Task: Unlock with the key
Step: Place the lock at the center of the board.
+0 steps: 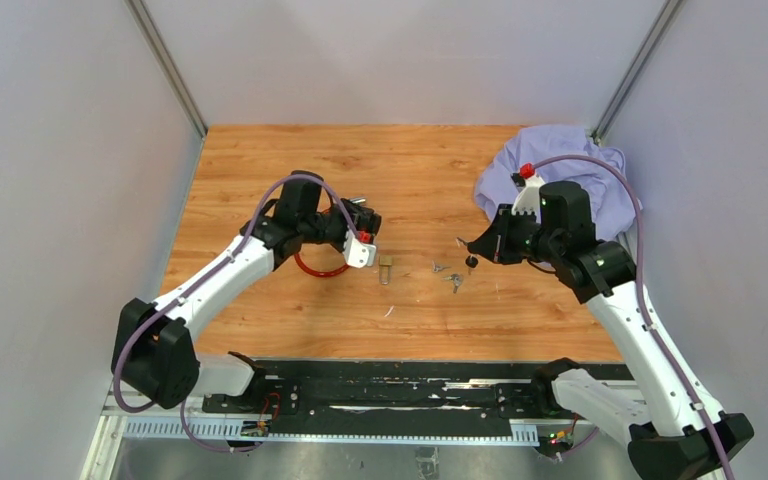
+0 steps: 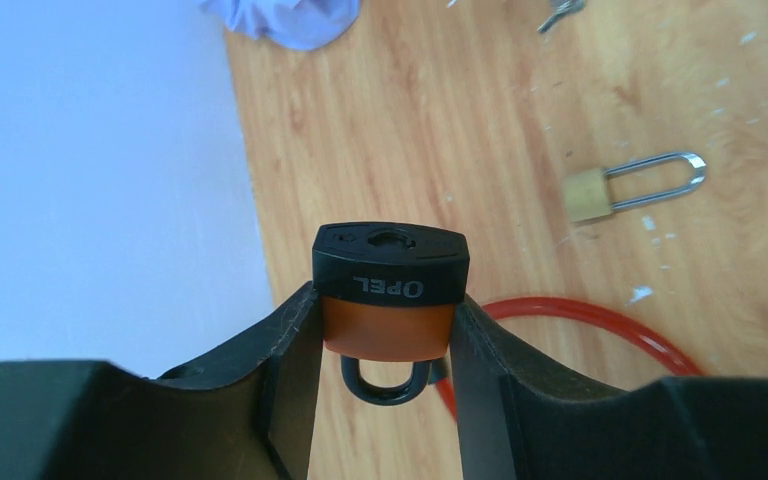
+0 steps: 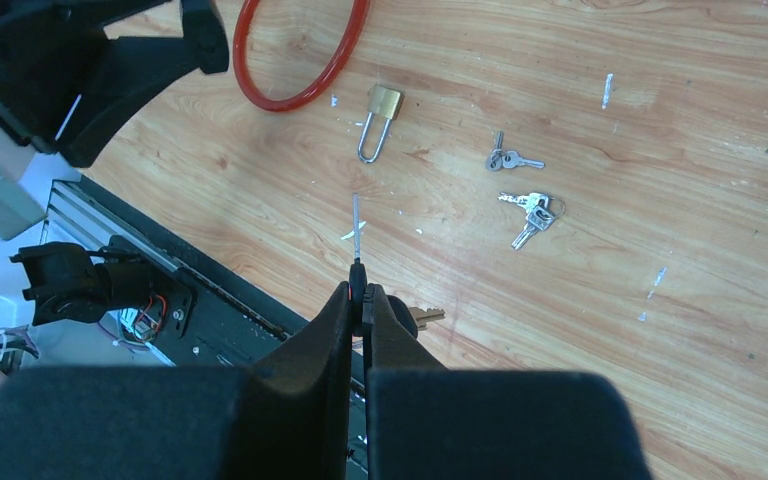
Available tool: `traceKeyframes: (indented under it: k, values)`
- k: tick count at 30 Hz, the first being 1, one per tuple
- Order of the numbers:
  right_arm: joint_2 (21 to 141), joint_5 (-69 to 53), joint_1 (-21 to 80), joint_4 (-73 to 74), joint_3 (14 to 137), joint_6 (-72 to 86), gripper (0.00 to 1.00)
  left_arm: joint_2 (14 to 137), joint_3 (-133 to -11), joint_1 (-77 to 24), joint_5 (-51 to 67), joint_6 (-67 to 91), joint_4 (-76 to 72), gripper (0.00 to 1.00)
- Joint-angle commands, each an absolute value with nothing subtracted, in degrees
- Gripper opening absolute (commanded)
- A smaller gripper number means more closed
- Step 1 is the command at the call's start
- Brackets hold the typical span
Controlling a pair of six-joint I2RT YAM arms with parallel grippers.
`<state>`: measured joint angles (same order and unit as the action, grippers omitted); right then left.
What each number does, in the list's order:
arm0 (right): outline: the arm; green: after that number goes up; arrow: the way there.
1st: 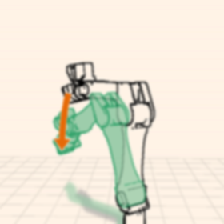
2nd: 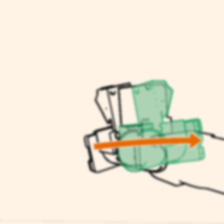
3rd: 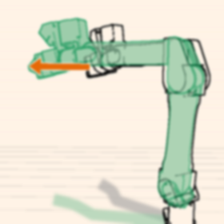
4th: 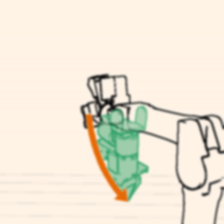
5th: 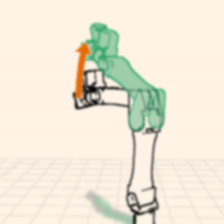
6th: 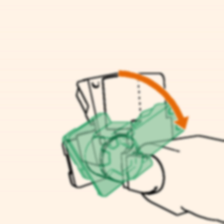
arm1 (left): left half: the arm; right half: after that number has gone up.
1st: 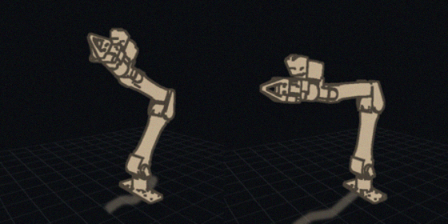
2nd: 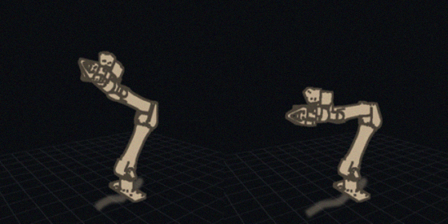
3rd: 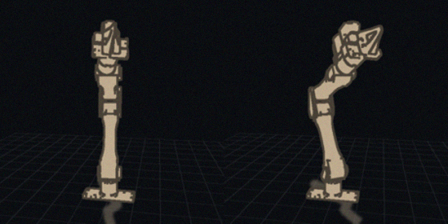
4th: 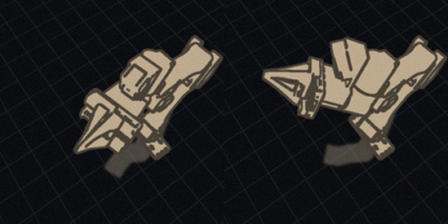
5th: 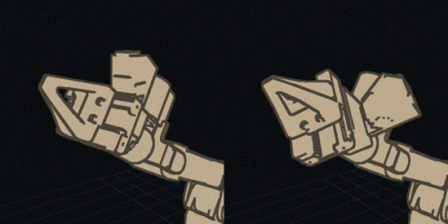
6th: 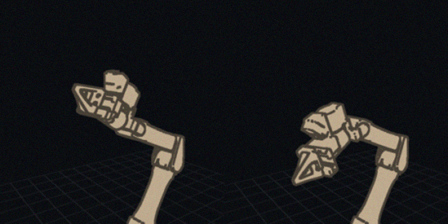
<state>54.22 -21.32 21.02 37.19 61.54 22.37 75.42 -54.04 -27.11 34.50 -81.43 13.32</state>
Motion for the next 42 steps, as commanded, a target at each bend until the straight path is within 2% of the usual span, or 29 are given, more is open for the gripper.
traceKeyframes:
  k: [1,6,14,20,32,37,41,42]
  values:
    - [53.3,-21.9,21.7,36.9,63.3,21.7,0.01,74.5,-58.3,-26.5,41.4,-86.4,35.6,0.00]
    - [53.9,-22.9,21.7,37.1,63.9,21.5,0.00,76.4,-60.5,-26.6,37.4,-90.0,46.2,0.00]
    - [54.2,-23.1,22.5,37.1,64.1,22.1,0.01,86.3,-65.3,-26.4,28.8,-80.6,50.1,0.03]
    - [54.1,-23.0,23.2,37.0,64.2,22.8,0.00,94.3,-66.6,-26.4,23.9,-78.7,47.4,0.20]
    - [54.0,-22.2,24.4,37.0,64.1,23.5,0.01,98.9,-64.6,-29.0,17.5,-79.1,38.2,0.31]
    - [54.1,-22.0,24.9,36.6,63.9,23.8,0.01,99.9,-64.2,-30.4,17.1,-79.3,37.4,0.48]
    - [53.9,-21.8,25.1,36.6,63.7,23.8,0.01,101.2,-64.3,-30.7,16.5,-79.6,38.8,0.83]
    - [53.8,-21.8,25.1,36.7,63.6,23.7,0.01,101.6,-64.6,-30.6,16.2,-81.4,40.1,0.96]
